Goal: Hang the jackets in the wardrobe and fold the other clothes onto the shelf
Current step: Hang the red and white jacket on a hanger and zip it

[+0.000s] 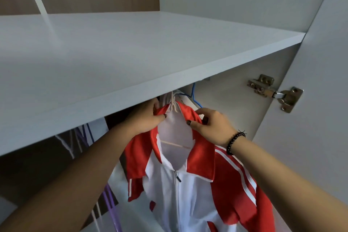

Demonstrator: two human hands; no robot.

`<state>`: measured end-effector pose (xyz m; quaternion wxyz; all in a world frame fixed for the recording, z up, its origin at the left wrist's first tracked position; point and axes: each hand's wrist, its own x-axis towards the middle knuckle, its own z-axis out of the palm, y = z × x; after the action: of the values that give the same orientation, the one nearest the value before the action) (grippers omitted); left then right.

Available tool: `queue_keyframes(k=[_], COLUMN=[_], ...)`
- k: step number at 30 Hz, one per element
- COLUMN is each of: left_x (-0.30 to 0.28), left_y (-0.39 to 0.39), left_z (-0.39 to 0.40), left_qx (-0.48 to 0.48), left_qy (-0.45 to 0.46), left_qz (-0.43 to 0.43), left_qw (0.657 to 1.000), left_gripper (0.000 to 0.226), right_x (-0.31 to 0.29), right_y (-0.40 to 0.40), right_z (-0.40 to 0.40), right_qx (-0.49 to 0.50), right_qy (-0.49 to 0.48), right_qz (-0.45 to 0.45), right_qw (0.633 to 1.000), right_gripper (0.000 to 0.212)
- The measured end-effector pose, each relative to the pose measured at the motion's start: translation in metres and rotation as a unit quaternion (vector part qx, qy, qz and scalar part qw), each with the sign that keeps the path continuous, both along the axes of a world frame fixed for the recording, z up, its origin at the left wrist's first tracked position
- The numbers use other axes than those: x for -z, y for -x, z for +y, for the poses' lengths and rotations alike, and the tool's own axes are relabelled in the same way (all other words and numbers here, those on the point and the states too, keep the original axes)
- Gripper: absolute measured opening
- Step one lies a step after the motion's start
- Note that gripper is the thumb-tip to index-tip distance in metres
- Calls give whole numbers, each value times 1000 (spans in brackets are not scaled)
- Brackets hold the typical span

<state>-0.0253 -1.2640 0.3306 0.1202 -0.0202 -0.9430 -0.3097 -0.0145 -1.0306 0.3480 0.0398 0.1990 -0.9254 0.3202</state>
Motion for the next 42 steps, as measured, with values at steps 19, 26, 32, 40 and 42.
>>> queue_keyframes(k=[19, 26, 32, 40, 42], left_x=[20, 32, 39, 65, 69], left_y=[-2, -23, -46, -90, -99], left_z=[-12, -3, 22, 65, 76], left_qx=[-32, -74, -19, 105, 104], left_qy=[9, -100, -85, 34, 69], left_qz=[-24, 2, -54, -52, -27], left_qw=[999, 992, 995, 993, 992], left_gripper=[29, 55, 74, 76, 79], right_x=[31, 62, 77, 110, 120], right_y=[7, -26, -53, -102, -115], right_z=[3, 13, 25, 50, 56], right_qx=[33, 58, 98, 138, 155], right_qy=[-41, 23, 96, 95, 85], right_qz=[28, 48, 34, -18, -36], right_qw=[998, 997, 990, 986, 984], right_gripper=[31, 19, 22, 32, 34])
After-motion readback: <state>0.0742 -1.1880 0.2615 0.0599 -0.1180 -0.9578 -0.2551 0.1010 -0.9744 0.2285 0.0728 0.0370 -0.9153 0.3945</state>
